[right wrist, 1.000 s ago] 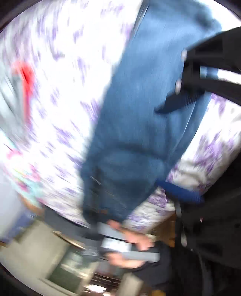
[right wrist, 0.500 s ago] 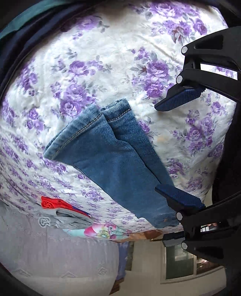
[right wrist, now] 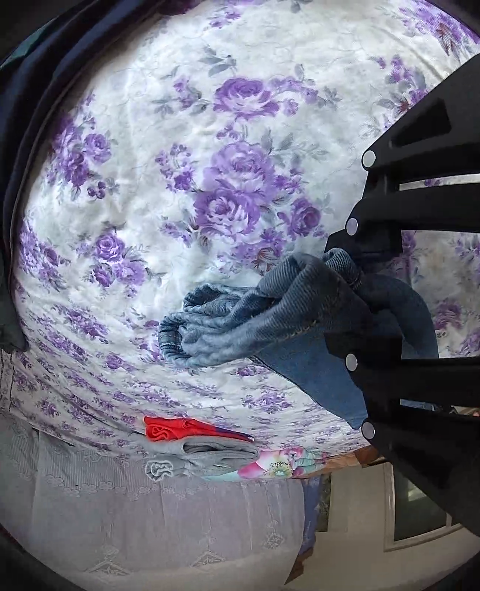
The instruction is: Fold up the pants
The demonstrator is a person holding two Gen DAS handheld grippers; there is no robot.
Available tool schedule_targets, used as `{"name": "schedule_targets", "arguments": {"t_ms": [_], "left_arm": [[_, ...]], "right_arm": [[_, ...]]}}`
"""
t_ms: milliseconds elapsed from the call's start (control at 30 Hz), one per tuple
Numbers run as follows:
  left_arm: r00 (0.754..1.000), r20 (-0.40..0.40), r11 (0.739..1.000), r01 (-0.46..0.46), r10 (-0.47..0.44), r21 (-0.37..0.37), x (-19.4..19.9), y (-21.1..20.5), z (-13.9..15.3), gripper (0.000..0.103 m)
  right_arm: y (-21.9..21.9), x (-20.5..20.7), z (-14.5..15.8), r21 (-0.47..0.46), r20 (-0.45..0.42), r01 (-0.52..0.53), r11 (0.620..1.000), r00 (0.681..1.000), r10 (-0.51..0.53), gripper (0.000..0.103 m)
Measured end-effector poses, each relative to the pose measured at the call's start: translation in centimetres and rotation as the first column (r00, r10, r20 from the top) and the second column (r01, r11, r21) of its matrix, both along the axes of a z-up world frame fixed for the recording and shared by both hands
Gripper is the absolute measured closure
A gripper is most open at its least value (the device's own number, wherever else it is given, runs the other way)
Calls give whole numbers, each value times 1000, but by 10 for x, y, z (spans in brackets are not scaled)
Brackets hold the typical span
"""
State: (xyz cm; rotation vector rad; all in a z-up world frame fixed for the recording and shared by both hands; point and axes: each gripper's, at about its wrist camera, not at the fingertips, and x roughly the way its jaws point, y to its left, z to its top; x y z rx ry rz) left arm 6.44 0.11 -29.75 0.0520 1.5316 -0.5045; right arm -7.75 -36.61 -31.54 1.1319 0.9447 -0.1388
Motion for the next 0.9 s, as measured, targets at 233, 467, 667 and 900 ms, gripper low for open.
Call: {"name": "schedule_targets", "arguments": {"t_ms": [233, 467, 667, 900], "left_arm": [[996, 87, 998, 15, -10, -58, 4, -10, 50, 83], [998, 0, 953, 66, -69, -295, 20, -108, 68, 83], [989, -14, 966, 138, -145, -220, 18, -188, 22, 84], [990, 0, 979, 142, -143, -148, 15, -196, -6, 85]], "right_arm": [[5, 3, 22, -98, -15, -77, 992, 997, 76, 77], [19, 7, 55, -204, 3, -151, 967, 988, 154, 76], [28, 2, 68, -258, -5, -184, 949, 982, 189, 76], [48, 7, 79, -331, -18, -239, 913, 969, 247, 76]]}}
